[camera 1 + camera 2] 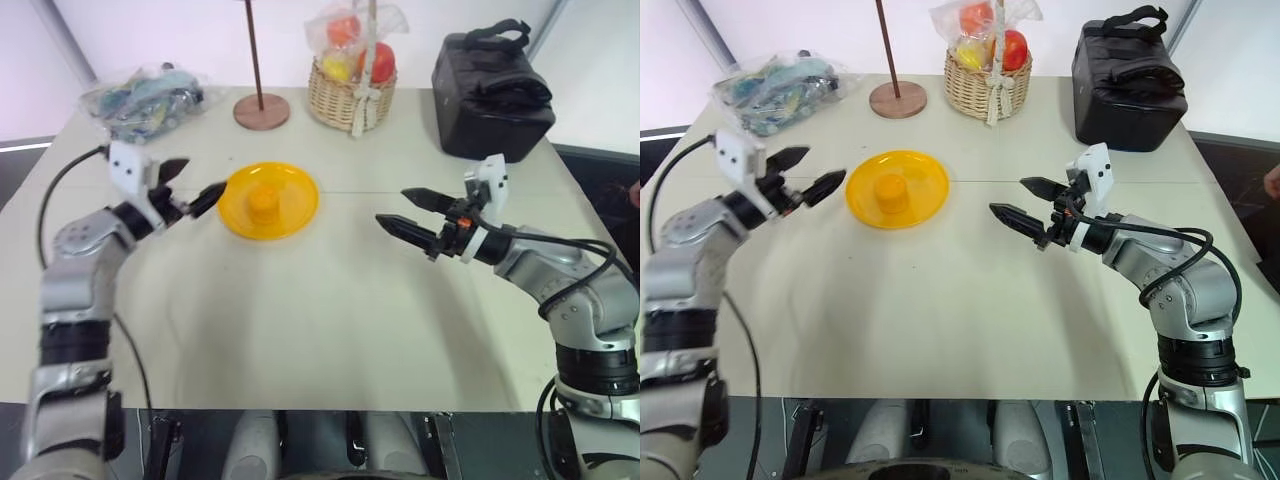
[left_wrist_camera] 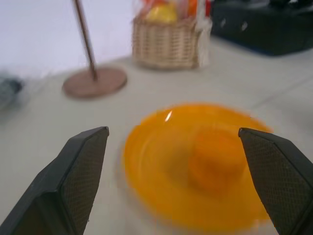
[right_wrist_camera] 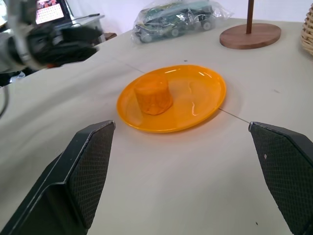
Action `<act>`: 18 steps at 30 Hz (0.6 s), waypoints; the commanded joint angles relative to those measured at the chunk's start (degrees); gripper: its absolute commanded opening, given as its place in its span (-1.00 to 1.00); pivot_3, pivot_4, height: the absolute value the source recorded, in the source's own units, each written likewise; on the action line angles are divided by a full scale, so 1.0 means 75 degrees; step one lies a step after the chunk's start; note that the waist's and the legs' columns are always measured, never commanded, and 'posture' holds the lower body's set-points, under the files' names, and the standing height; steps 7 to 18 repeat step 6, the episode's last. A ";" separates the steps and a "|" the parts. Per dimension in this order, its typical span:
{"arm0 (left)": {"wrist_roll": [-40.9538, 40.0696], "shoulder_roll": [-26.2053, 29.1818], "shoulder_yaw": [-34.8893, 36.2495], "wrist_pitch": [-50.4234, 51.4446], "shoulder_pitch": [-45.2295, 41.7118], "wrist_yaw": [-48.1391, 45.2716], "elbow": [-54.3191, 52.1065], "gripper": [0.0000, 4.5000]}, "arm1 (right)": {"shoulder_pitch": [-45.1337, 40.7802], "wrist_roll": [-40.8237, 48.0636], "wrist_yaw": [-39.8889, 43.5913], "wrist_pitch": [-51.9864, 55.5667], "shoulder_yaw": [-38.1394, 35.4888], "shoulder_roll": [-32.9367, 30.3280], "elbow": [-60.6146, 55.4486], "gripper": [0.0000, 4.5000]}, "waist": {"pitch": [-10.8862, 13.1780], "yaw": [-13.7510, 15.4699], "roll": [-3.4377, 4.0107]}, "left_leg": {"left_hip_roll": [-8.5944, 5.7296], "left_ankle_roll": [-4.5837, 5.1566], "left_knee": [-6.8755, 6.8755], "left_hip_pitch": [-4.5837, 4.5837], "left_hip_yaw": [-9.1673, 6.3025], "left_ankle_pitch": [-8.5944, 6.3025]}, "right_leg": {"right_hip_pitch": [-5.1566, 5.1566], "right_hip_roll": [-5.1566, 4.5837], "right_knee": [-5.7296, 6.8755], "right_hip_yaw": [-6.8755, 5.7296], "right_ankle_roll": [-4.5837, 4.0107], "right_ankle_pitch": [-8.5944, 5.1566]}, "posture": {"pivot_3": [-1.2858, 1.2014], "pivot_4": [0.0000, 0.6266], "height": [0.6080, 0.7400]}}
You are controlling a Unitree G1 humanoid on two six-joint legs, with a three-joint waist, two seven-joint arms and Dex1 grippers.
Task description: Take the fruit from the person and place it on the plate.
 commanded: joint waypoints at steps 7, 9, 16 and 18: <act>-0.0596 0.0298 0.1155 0.1074 0.1403 0.0453 -0.1797 0.98 | -0.0319 -0.0412 0.0457 -0.0618 0.0156 0.0057 0.0737 1.00 | 0.0000 0.0109 -0.0001 | -0.0005 0.0000 0.0003 -0.0002 0.0004 0.0000 | 0.0003 -0.0009 -0.0008 -0.0001 -0.0001 0.0000 | 0.03 -0.52 1.00; -0.0596 0.0298 0.1155 0.1074 0.1403 0.0453 -0.1797 0.98 | -0.0319 -0.0412 0.0457 -0.0618 0.0156 0.0057 0.0737 1.00 | 0.0000 0.0109 -0.0001 | -0.0005 0.0000 0.0003 -0.0002 0.0004 0.0000 | 0.0003 -0.0009 -0.0008 -0.0001 -0.0001 0.0000 | 0.03 -0.52 1.00; -0.0596 0.0298 0.1155 0.1074 0.1403 0.0453 -0.1797 0.98 | -0.0319 -0.0412 0.0457 -0.0618 0.0156 0.0057 0.0737 1.00 | 0.0000 0.0109 -0.0001 | -0.0005 0.0000 0.0003 -0.0002 0.0004 0.0000 | 0.0003 -0.0009 -0.0008 -0.0001 -0.0001 0.0000 | 0.03 -0.52 1.00; -0.0596 0.0298 0.1155 0.1074 0.1403 0.0453 -0.1797 0.98 | -0.0319 -0.0412 0.0457 -0.0618 0.0156 0.0057 0.0737 1.00 | 0.0000 0.0109 -0.0001 | -0.0005 0.0000 0.0003 -0.0002 0.0004 0.0000 | 0.0003 -0.0009 -0.0008 -0.0001 -0.0001 0.0000 | 0.03 -0.52 1.00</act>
